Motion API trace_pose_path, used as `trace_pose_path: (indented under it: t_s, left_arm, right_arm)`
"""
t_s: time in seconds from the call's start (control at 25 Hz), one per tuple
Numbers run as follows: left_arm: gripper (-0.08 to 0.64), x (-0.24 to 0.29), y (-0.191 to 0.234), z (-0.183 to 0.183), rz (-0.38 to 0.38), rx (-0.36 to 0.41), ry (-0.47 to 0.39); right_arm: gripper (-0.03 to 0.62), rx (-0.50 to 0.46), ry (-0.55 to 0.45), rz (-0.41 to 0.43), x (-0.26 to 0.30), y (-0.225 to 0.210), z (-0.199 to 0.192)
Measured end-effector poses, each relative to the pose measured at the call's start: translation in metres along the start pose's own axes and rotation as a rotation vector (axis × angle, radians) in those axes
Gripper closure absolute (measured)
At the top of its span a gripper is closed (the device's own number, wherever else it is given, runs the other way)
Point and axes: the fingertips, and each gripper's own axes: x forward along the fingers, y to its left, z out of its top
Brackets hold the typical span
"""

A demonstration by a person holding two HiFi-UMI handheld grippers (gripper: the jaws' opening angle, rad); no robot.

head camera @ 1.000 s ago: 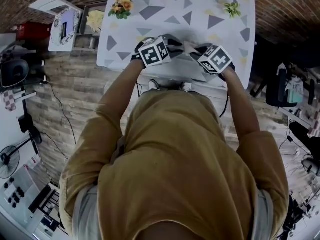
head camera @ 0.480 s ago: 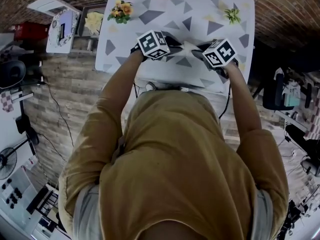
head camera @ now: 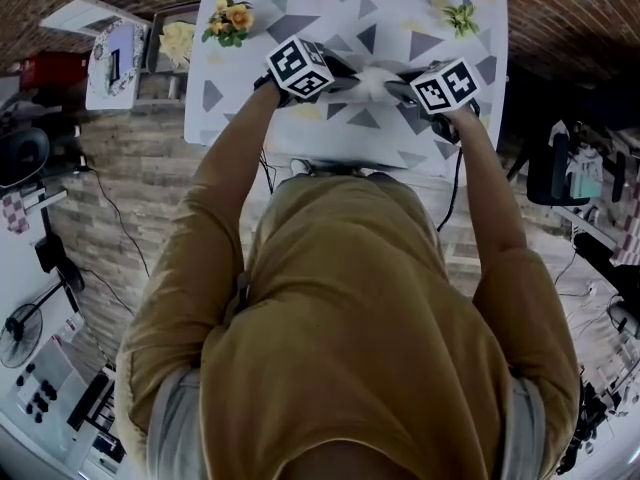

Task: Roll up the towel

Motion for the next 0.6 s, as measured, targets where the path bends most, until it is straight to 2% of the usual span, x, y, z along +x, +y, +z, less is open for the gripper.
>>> trace_pose_path:
  t_s: [0.28, 0.6]
  left_arm:
    - [0.454, 0.0016, 0.0022, 0.0006, 0.038, 0.049, 0.018]
    - [0.453, 0.0051, 0.0025, -0.0021, 0.160, 0.178, 0.028]
  right_arm:
    - [0.537, -0.045, 0.032, -0.079, 0.0017, -0.0094, -0.0054]
    - [0.530, -0.133, 0.027, -0.174, 0.0019, -0.0092, -0.0070]
